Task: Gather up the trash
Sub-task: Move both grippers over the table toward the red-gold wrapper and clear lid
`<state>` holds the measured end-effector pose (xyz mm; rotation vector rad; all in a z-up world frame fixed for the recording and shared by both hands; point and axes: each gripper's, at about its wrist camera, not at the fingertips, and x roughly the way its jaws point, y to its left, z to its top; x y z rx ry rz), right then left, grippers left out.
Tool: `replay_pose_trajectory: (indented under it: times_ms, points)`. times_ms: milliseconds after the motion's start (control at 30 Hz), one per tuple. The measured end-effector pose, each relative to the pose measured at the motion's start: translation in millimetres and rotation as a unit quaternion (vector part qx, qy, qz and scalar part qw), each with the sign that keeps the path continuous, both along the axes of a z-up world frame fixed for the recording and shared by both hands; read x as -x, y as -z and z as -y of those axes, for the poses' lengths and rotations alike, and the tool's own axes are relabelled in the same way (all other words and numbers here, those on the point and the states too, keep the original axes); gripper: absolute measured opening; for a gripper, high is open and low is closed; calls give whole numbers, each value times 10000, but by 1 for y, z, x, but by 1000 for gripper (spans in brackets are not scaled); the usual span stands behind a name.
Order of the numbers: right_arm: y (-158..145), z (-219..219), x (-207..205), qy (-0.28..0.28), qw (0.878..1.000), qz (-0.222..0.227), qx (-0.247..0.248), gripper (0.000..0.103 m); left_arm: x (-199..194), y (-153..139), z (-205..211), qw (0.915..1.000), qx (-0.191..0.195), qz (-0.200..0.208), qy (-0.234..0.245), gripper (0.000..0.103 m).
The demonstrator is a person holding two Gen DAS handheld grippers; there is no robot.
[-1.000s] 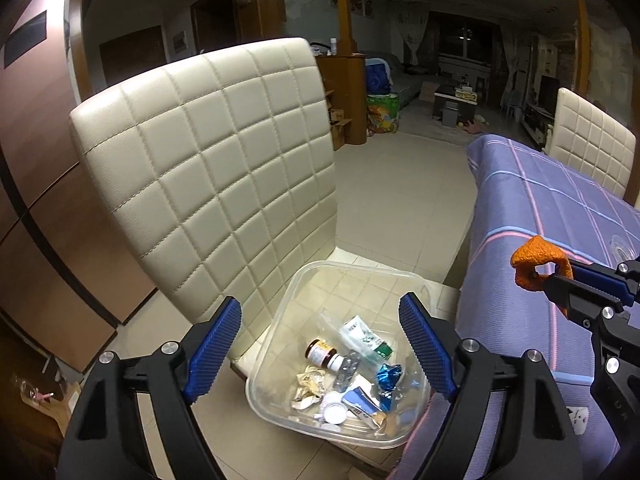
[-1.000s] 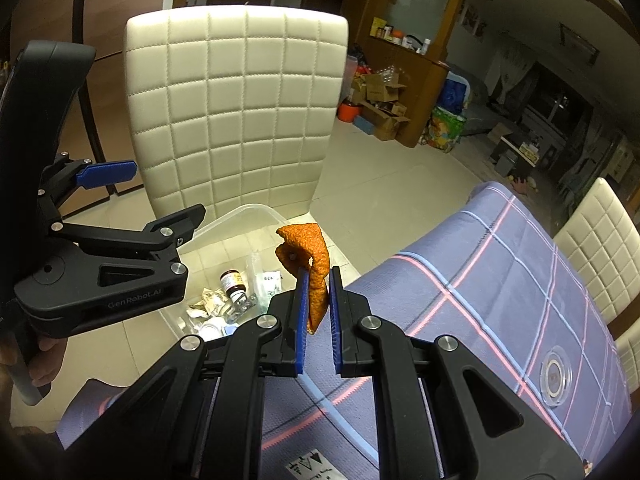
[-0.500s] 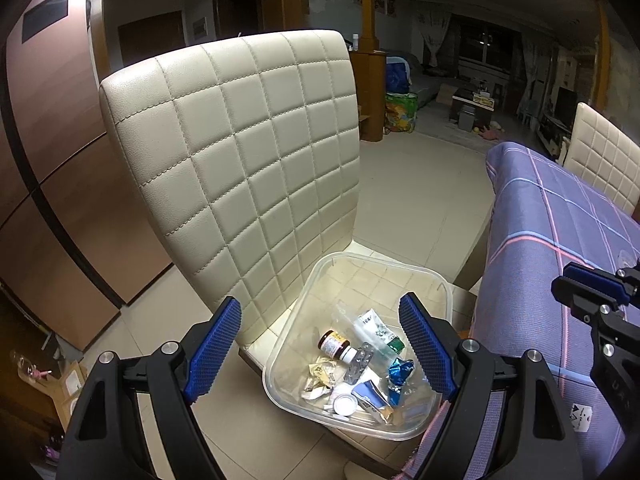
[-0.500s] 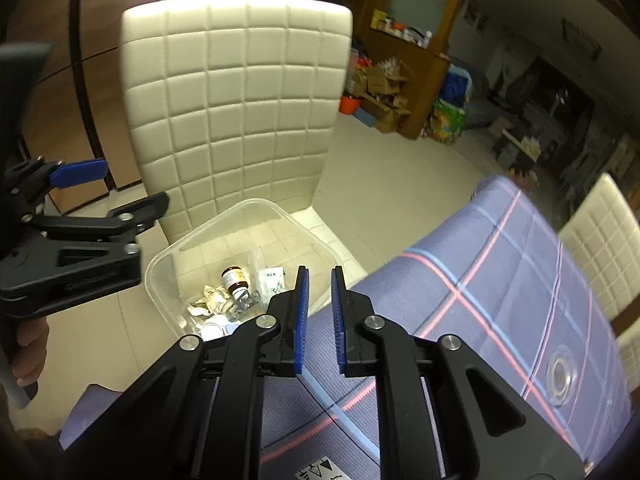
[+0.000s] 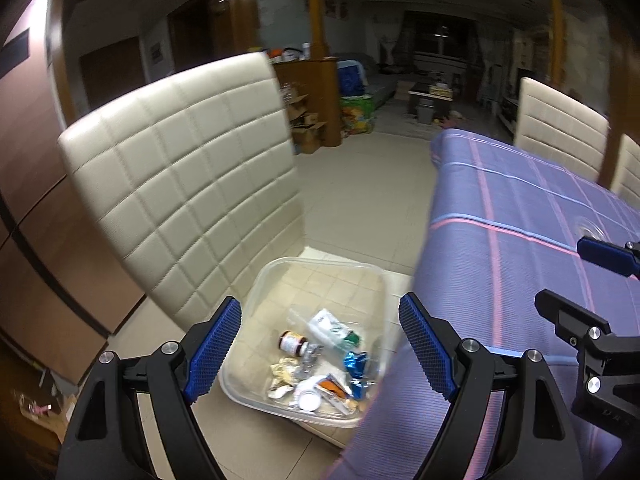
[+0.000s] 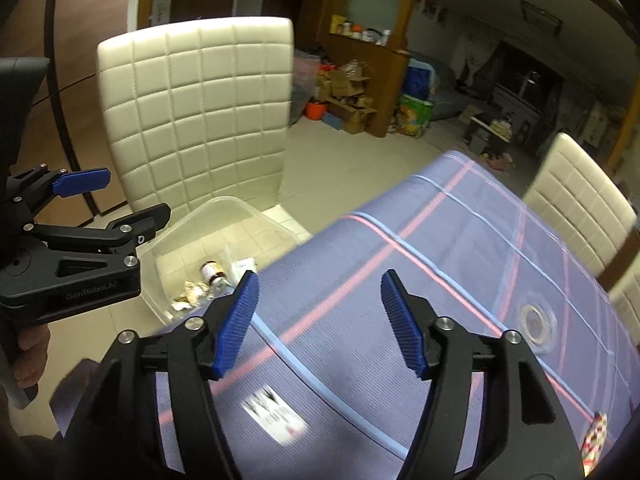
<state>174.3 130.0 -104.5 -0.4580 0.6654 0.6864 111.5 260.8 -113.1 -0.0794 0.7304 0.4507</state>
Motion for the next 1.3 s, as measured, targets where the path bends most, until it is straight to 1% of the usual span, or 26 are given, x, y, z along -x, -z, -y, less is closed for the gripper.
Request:
replay_pose_trajectory:
  times_ms: [200, 333, 433, 533, 600, 767, 900, 1067, 1167, 1300]
  points:
    - [-6, 65, -1, 551, 9984, 60, -128, 67, -8, -9, 55, 9987, -149, 28, 494, 79]
    - [-9, 109, -4, 938, 9953, 87, -211, 68, -16, -12, 96, 9958, -218, 11, 889, 79]
    - [-9, 150, -7, 1302, 9911, 110, -257, 70, -23, -11, 134, 9919, -234, -44, 1244, 79]
    - [-6, 191, -10, 1680, 9854, 86, -261, 73, -31, -10, 165, 9874, -184, -98, 1569, 79]
    - [-2, 223, -12, 2001, 9794, 55, -268, 75, -36, -8, 181, 9846, -129, -143, 1736, 79]
    - [11, 293, -18, 2681, 9629, -113, -297, 77, -52, 1, 232, 9748, 64, -326, 2207, 79]
    - [20, 339, -19, 3090, 9502, -209, -362, 81, -62, 7, 269, 9681, 84, -418, 2467, 79]
    - [31, 385, -22, 3432, 9381, -256, -382, 81, -72, 10, 307, 9626, 14, -467, 2669, 79]
    - [36, 405, -28, 3551, 9332, -343, -433, 81, -78, 14, 325, 9602, -56, -523, 2745, 79]
    - [46, 422, -36, 3611, 9300, -486, -483, 81, -87, 18, 338, 9586, -93, -614, 2780, 79]
